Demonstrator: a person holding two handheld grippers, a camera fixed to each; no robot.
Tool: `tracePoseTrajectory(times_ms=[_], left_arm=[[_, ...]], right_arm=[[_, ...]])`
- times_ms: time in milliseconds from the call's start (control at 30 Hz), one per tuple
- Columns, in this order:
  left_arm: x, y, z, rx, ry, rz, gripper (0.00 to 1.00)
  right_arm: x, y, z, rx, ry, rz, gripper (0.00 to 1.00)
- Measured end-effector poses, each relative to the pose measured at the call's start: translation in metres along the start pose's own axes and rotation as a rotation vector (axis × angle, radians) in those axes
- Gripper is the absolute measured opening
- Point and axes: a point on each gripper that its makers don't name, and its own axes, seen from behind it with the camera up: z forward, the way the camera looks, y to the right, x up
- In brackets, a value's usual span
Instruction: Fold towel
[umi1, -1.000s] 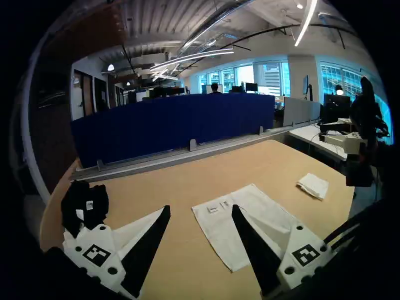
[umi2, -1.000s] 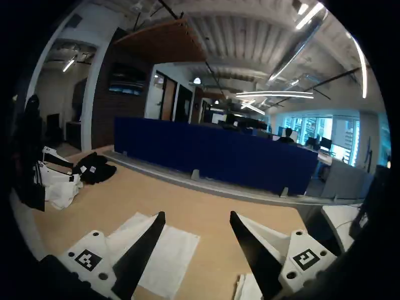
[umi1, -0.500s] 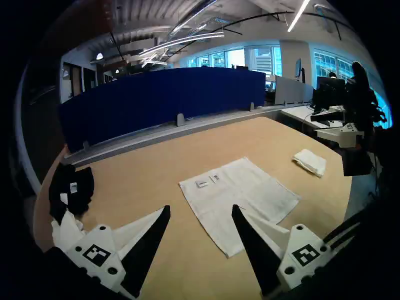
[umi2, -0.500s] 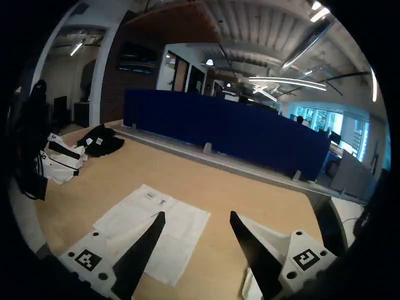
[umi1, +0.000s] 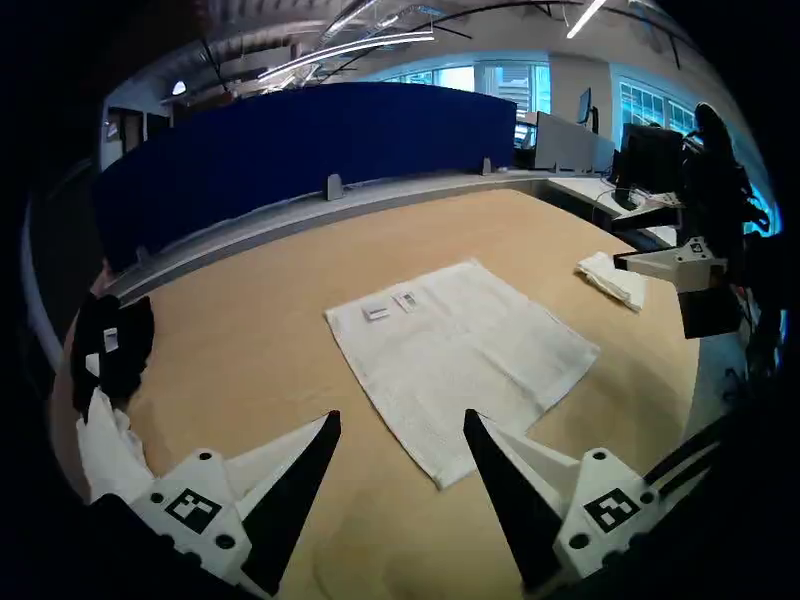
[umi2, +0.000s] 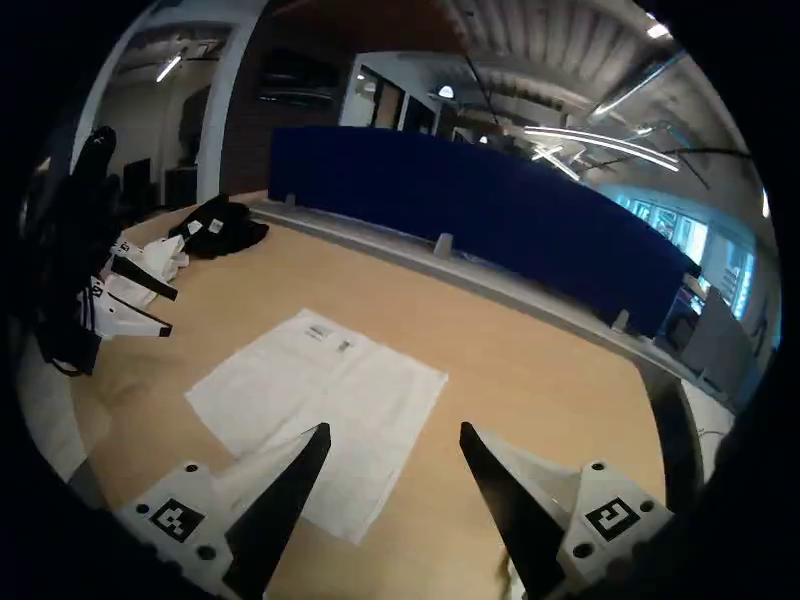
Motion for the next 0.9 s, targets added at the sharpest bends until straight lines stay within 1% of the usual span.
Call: tracePoseTrajectory(times_ms=[200, 400, 700, 900], left_arm=[[-0.022, 0.011, 0.014, -0.035, -0.051, 0.002, 0.91], [-0.04, 0.022, 0.028, -0.07, -0.1, -0.004, 0.91], [-0.062, 0.031, 0.04, -0.09, -0.159, 0.013, 0.91], [-0.078, 0.035, 0.048, -0.096, -0.197, 0.005, 0.91]], right_arm=[[-0.028, -0.008, 0.009, 0.028, -0.054, -0.007, 1.0], [-0.055, -0.014, 0.017, 0.048, -0.102, 0.006, 1.0], [-0.089, -0.023, 0.025, 0.081, -0.168, 0.006, 0.99], [-0.107, -0.03, 0.027, 0.1, -0.203, 0.007, 0.99]])
